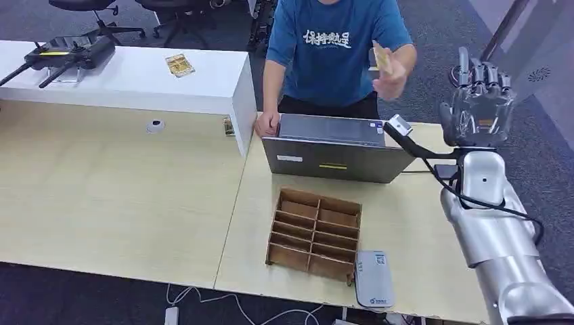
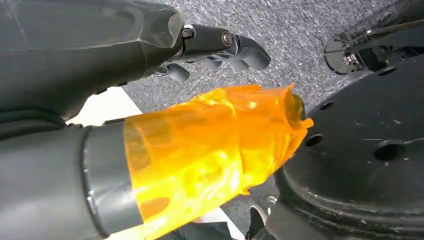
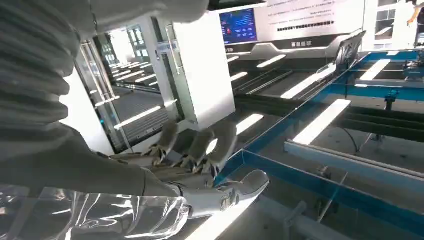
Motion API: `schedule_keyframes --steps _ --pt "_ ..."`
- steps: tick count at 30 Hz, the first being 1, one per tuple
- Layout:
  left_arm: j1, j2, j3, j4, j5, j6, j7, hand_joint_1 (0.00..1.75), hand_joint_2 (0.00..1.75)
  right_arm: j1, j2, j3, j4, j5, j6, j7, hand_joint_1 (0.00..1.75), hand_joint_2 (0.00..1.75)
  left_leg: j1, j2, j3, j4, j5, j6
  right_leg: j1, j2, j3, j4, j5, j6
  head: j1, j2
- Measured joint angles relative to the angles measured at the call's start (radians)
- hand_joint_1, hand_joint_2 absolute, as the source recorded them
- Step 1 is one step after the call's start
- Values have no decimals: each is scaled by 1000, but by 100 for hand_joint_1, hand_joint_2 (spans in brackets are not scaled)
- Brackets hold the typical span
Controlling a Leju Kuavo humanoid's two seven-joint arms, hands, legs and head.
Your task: Pass the card to the sensor for recognition and then transmit it.
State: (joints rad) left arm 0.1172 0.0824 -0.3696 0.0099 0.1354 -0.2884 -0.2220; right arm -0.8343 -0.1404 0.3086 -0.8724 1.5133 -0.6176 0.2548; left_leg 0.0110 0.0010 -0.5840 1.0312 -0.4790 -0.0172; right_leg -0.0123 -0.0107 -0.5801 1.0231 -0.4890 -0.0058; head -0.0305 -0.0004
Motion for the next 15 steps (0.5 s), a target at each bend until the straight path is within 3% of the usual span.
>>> schedule_keyframes --steps 15 --pt "1 -10 38 0 -20 9 1 0 0 74 -4 -17 -72 -61 -48 -37 0 175 0 0 0 0 0 0 0 0 0 0 0 0 0 0"
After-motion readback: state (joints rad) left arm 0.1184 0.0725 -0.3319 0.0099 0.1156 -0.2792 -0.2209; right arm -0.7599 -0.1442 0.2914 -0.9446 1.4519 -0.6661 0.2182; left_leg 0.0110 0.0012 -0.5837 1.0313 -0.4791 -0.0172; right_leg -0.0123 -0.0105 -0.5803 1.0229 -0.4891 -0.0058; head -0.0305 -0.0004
